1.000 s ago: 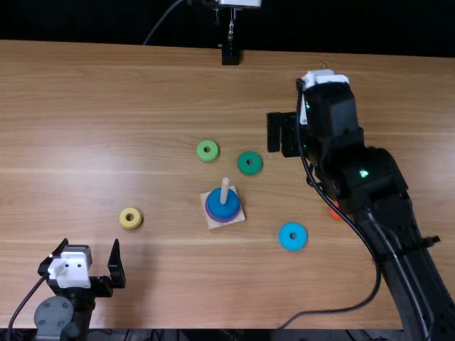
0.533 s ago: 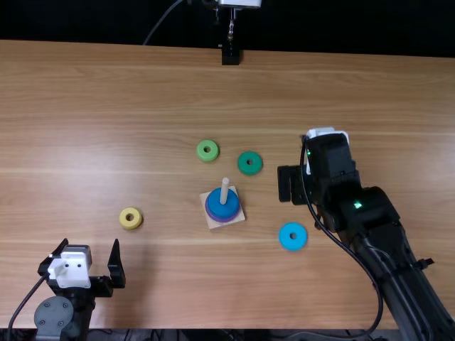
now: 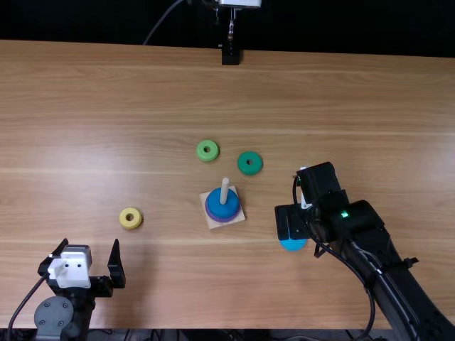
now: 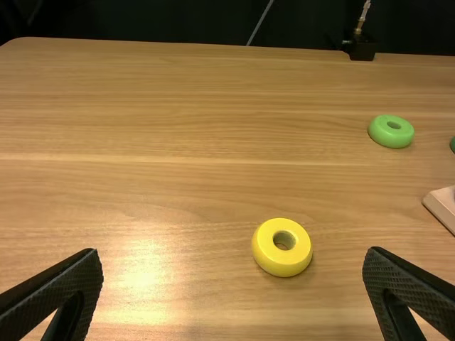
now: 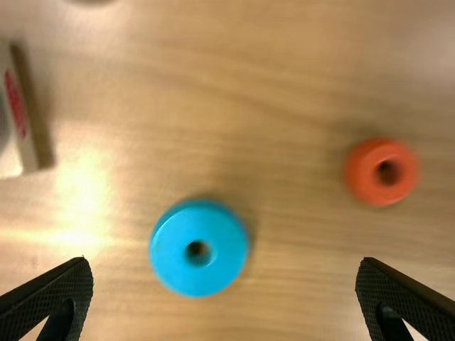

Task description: Build the Hanoi tower: stack the rings onto the peg from bottom to top in this color order: purple, dark blue, light blue, dark green, light green, yellow, orange.

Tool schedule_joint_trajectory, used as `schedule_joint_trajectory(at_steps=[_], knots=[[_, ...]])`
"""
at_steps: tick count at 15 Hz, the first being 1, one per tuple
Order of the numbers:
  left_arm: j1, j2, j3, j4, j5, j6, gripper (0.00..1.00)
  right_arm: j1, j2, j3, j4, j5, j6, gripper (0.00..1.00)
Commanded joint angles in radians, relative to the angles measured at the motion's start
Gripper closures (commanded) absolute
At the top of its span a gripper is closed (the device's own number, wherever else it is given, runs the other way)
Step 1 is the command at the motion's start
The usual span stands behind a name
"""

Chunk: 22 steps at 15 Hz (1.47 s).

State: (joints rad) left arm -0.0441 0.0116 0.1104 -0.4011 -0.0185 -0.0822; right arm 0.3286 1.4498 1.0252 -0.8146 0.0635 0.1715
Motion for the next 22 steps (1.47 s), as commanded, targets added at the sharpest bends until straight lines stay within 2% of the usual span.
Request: schedule_joint_trajectory(at_steps=[1, 2, 3, 8, 15, 20, 22], knots=[[0.004, -0.012, -0.110, -0.077, 0.007, 0.005, 0.00, 0.000, -0.006, -0.027, 0.004, -0.100, 0.084, 0.00], [0.004, -0.012, -0.110, -0.077, 0.007, 0.005, 0.00, 0.001, -0.003, -0.036, 0.004, -0.111, 0.105, 0.00], [0.004, -0.012, -0.110, -0.077, 0.007, 0.005, 0.00, 0.001, 0.009, -0.037, 0.005, -0.111, 0.106, 0.00], [0.004, -0.012, -0.110, -0.077, 0.007, 0.005, 0.00, 0.003, 0.141, -0.040, -0.004, -0.104, 0.105, 0.00], [0.004, -0.012, -0.110, -0.077, 0.007, 0.005, 0.00, 0.003, 0.248, -0.036, 0.007, -0.104, 0.108, 0.00], [0.004, -0.012, -0.110, -0.077, 0.007, 0.005, 0.00, 0.004, 0.256, -0.037, 0.009, -0.102, 0.108, 0.00], [0.004, -0.012, -0.110, -0.077, 0.007, 0.005, 0.00, 0.004, 0.256, -0.037, 0.007, -0.100, 0.108, 0.42]])
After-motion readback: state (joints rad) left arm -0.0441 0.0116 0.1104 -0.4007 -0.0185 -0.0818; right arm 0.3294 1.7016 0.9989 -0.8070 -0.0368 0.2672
